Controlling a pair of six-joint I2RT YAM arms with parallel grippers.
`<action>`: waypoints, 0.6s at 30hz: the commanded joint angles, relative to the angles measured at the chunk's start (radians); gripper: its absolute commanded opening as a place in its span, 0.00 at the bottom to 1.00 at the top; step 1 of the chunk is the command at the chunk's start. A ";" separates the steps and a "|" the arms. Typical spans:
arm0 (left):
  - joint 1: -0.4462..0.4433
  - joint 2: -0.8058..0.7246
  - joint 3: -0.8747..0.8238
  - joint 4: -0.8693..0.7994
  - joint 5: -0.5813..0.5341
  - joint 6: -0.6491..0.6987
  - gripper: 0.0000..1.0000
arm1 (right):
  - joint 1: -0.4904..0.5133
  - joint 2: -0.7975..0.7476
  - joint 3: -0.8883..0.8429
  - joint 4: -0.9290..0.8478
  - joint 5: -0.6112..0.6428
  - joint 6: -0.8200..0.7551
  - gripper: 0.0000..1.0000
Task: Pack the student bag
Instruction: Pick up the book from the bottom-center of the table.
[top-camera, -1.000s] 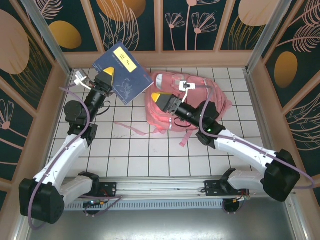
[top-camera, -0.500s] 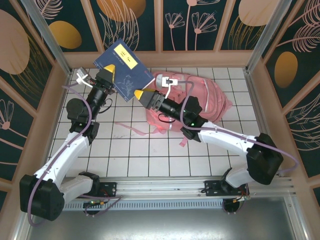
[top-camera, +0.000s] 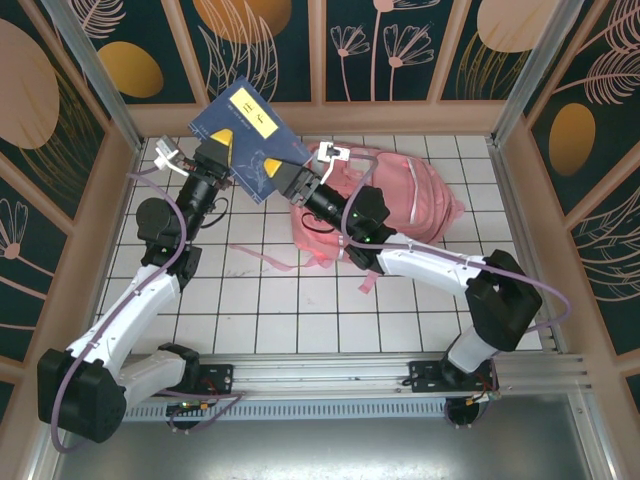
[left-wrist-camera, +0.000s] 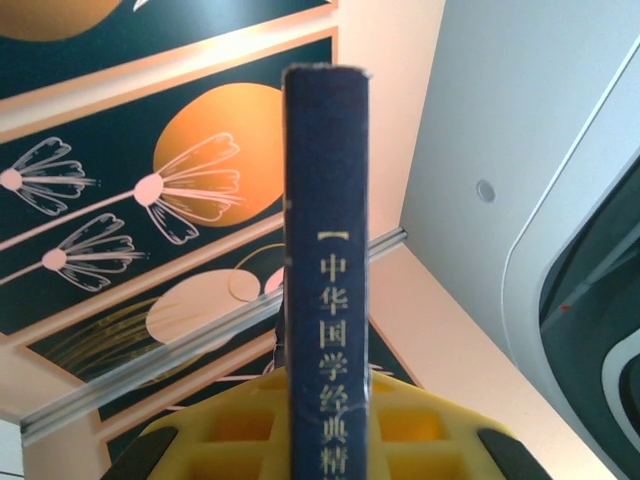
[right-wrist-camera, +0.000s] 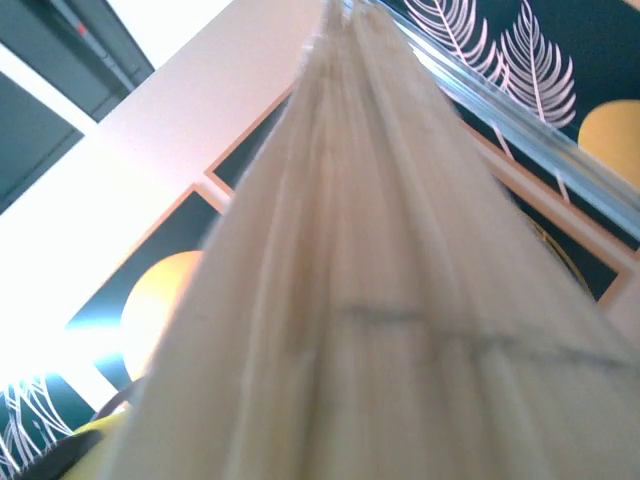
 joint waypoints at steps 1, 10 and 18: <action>-0.013 -0.029 -0.010 0.052 -0.024 0.014 0.00 | 0.007 0.009 0.033 0.061 0.051 0.009 0.14; -0.024 -0.012 0.097 -0.232 0.033 0.228 0.60 | -0.058 -0.104 -0.074 -0.074 0.131 0.001 0.00; -0.147 0.228 0.323 -0.600 0.089 0.475 0.62 | -0.302 -0.441 -0.216 -0.707 0.419 -0.039 0.00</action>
